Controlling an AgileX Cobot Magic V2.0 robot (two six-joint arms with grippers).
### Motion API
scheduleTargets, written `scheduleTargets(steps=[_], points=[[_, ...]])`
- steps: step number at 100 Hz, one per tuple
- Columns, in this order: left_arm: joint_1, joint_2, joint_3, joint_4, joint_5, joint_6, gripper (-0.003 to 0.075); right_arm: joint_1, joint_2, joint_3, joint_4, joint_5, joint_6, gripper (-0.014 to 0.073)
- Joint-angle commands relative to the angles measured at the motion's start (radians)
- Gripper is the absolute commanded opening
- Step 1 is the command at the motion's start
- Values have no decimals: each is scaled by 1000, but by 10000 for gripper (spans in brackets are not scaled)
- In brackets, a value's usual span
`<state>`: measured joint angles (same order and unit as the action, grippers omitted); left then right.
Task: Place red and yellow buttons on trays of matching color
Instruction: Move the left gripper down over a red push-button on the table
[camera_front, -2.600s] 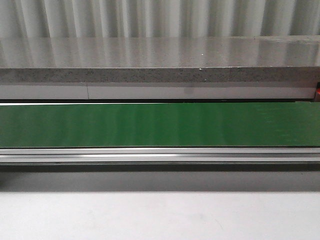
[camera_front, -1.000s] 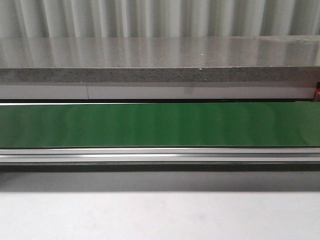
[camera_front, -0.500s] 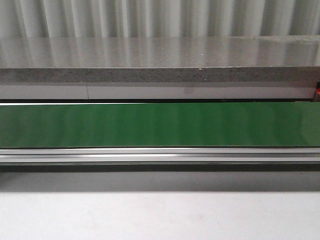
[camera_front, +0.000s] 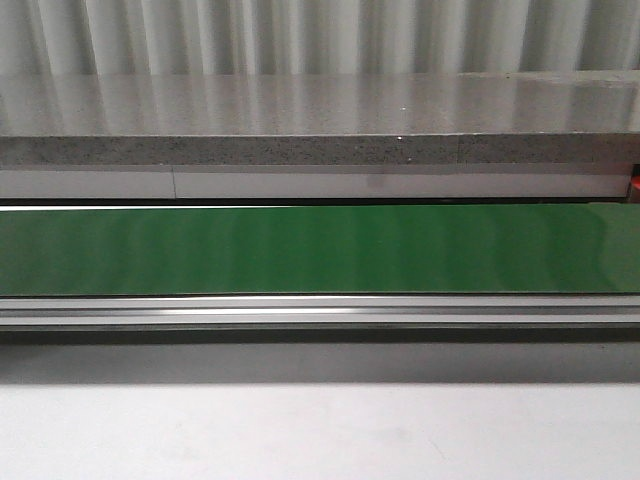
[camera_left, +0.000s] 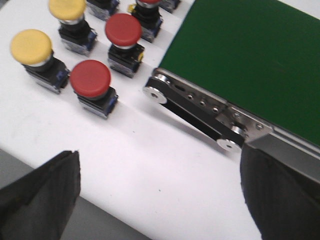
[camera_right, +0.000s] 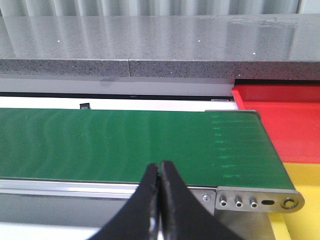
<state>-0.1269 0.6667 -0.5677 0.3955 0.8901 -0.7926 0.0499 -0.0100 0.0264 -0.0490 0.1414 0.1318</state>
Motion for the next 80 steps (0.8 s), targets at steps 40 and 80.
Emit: scheduleTargets(steps=[40,80], points=[[230,194,-25,127,-164,-82,621,-1,-14,2,-13,-82,-8,-67],[371,414,-31,91,-344,-26,621,-1,-14,2,-13,-82,-8,-67]])
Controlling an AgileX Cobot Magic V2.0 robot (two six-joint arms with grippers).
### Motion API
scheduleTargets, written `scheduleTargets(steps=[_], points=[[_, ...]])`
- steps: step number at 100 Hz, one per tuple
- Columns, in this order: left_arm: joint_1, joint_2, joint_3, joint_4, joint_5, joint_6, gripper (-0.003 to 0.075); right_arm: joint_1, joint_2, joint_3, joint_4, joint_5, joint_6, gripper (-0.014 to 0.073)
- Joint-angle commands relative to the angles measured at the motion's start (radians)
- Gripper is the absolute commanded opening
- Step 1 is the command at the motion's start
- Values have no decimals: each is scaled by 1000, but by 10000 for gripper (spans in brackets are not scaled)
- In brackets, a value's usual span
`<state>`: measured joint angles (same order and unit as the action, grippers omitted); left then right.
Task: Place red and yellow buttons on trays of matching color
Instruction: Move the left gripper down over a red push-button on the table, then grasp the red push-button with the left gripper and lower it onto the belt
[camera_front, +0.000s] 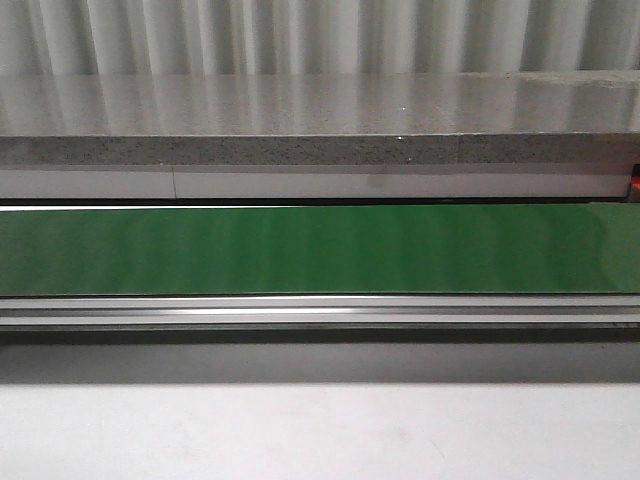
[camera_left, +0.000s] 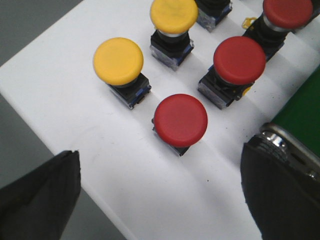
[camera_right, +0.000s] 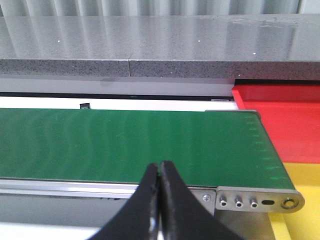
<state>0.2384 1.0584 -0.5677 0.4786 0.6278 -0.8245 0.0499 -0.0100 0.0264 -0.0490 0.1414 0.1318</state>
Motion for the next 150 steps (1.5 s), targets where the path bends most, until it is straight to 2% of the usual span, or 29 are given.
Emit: scheduleTargets(steps=[1,26,60,107,114,121,140,150], points=[[6,25,-31,8,-90,6,621,-1,-14,2,-13,-82,-8,-67],[6,137,-68,36,-121,6,621,-1,-14,2,-13,-82,-8,-67],[75,254,-92,29,-162,6,621,-1,-14,2,-13,-82,-8,-67],[75,339,-92,32,-232,6,606,-1,-14,2,-13,-82,-8,-67],[75,339,-92,33,-232,6,551,-1,-14,2,-13,-82,-8,-67],[75,339,-92,33,-232,6,462,-1,-14,2,-13,-82,-8,-67],[75,339,-92,31,-228,6,128,-1,-14,2,-13,-82,-8,-67],[67,330,-92,3,-208,6,-15,-1,-14,2,-13,-82,-8,-67]])
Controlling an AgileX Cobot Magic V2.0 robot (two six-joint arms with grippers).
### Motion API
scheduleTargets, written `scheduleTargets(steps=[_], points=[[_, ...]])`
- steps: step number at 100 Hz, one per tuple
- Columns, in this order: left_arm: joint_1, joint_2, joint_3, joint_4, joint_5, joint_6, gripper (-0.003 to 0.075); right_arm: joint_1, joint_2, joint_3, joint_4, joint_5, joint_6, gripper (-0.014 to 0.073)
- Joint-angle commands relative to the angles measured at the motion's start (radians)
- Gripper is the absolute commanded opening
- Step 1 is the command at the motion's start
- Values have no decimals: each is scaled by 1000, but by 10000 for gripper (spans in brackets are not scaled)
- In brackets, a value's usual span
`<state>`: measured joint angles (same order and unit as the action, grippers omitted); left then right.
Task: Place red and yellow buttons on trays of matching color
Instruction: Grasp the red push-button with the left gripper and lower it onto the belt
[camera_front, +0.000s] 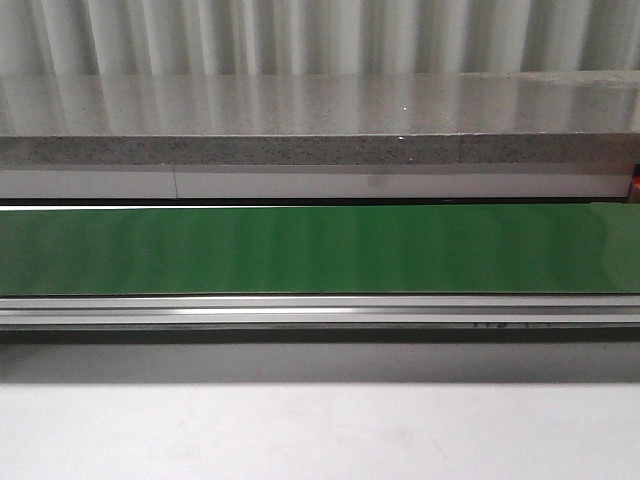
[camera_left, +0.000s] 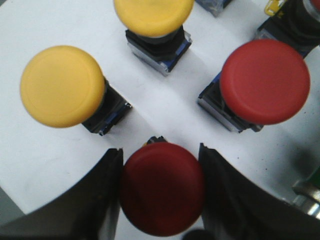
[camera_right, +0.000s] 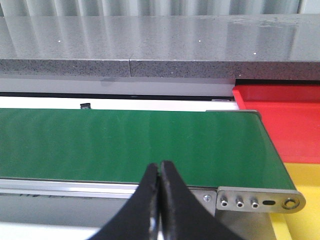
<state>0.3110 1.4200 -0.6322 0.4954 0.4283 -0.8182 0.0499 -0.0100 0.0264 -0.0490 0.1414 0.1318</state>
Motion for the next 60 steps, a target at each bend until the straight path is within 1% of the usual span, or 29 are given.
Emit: scheduleTargets(steps=[1,17,31,41,53,60], points=[[-8,-32,-28,-14,-2,0,-22,-1,-14,2,-13,-82,-8,-67],[-52,-95,-28,-21,67,0,-20,-1,-14,2,-13,-82,-8,-67],[-102,-195,-30,-19,131,37,-20,-1,-14,2,-13,-82,-8,-67],[-120,-282,-36,-19,171,70,-20,-1,-14,2,-13,-82,-8,-67],[-122,-381,-66,-52,190,147,-20,-1,-14,2,-13,-82,-8,-67],[-122,-420,-96,-110,190,239,-20,-1,-14,2,-13,-82,-8,-67]])
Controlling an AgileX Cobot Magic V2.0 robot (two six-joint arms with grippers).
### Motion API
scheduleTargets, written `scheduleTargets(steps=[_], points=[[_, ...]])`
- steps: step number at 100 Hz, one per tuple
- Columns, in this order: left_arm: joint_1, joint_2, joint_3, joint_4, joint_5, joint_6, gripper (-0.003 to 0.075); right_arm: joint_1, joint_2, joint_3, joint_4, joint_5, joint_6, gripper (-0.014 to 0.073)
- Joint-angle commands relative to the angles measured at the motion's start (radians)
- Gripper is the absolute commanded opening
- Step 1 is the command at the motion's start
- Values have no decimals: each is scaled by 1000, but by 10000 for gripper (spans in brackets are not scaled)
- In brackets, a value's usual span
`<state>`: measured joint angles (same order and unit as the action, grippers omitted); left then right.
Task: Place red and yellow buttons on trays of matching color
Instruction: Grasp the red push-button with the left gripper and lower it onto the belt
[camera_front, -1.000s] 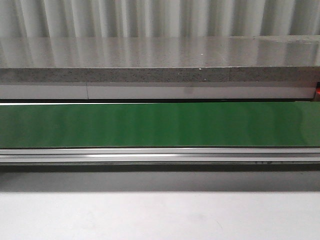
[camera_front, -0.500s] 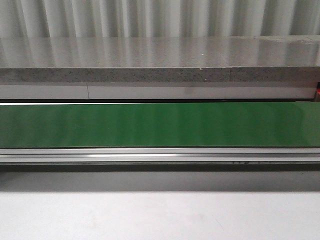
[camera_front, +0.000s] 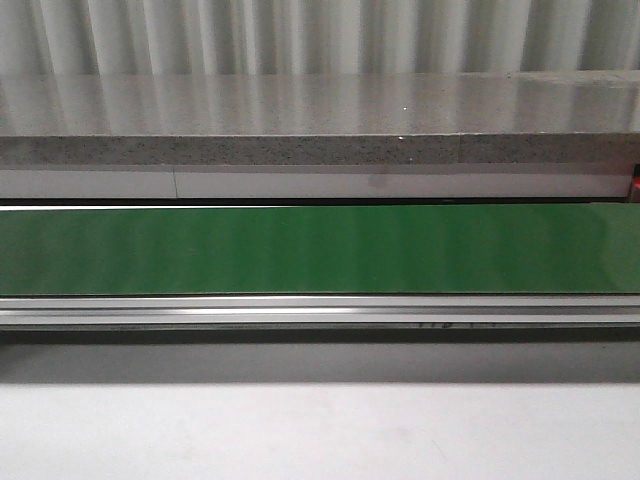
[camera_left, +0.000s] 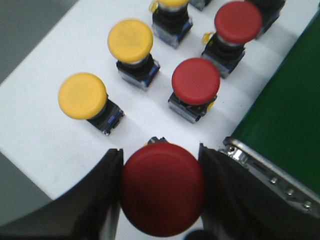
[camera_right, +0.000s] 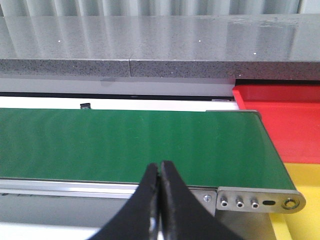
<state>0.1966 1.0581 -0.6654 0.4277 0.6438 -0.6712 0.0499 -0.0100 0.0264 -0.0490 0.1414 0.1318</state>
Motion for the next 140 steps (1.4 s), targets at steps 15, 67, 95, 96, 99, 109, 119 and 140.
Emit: scheduleTargets(steps=[15,67,95,96,99,109,119,140], points=[[-8,-67,-147,-218,-14,288,-20,-1,-14,2,-13,-82,-8,-67],[-36,211,-344,-480,12,533,-20,-1,-14,2,-13,-82,-8,-67],[-116,338,-384,-476,-9,555,-20,-1,-14,2,-13,-82,-8,-67],[-116,340,-384,-476,-9,555,-20,-1,-14,2,-13,-82,-8,-67],[-118,353,-388,-476,-16,555,-20,-1,-14,2,-13,-82,-8,-67],[-118,384,-406,-476,-18,555,-20,-1,-14,2,-13,-82,-8,-67],[-118,402,-418,-476,-18,562,-19,-1,-14,2,-13,-82,-8,-67],[-118,402,-418,-476,9,586,128,-1,-14,2,-13,-82,-8,-67]])
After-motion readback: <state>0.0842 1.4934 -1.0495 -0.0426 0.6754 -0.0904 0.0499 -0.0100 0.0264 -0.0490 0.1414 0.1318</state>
